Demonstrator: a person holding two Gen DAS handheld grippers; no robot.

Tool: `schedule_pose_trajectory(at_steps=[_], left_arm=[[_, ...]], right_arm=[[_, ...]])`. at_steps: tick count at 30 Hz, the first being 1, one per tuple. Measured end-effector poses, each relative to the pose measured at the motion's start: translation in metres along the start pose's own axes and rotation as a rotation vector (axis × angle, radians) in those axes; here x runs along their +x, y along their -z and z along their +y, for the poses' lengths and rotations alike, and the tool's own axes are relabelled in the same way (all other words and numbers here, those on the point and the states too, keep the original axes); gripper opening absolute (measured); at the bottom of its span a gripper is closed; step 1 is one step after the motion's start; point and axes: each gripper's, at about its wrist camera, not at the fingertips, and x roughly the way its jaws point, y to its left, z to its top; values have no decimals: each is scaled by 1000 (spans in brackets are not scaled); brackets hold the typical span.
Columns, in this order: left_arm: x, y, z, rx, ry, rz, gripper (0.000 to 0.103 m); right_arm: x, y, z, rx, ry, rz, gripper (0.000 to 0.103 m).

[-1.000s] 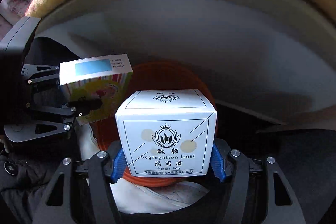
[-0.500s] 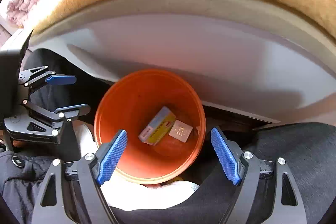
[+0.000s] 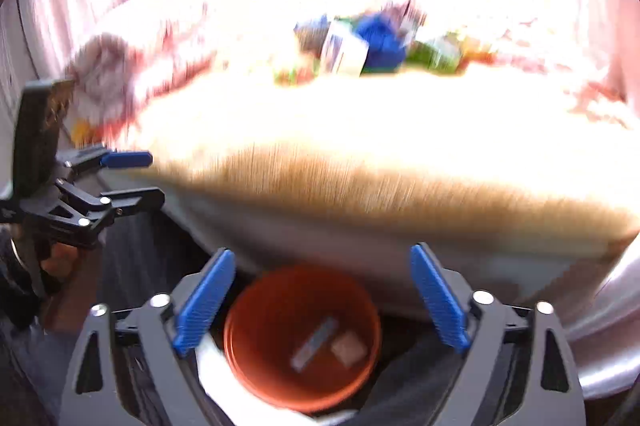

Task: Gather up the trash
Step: 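Grasp the red toy car with green wheels with the left tool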

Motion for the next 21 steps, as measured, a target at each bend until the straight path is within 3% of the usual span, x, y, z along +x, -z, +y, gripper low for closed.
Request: schedule_pose_trajectory(at_steps=[3, 8, 13, 21], left_arm=[[6, -36, 10, -29, -13, -43, 92], [40, -95, 28, -73, -10, -29, 92], [85, -122, 34, -89, -10, 12, 92], [140, -135, 38, -103, -12, 91, 92]], right_arm=[[-9, -21, -4, 12, 31, -79, 93], [-19, -57, -26, 48, 65, -148, 93], [-24, -65, -40, 83, 69, -180, 94], [-3, -66, -52, 92, 83, -158, 94]])
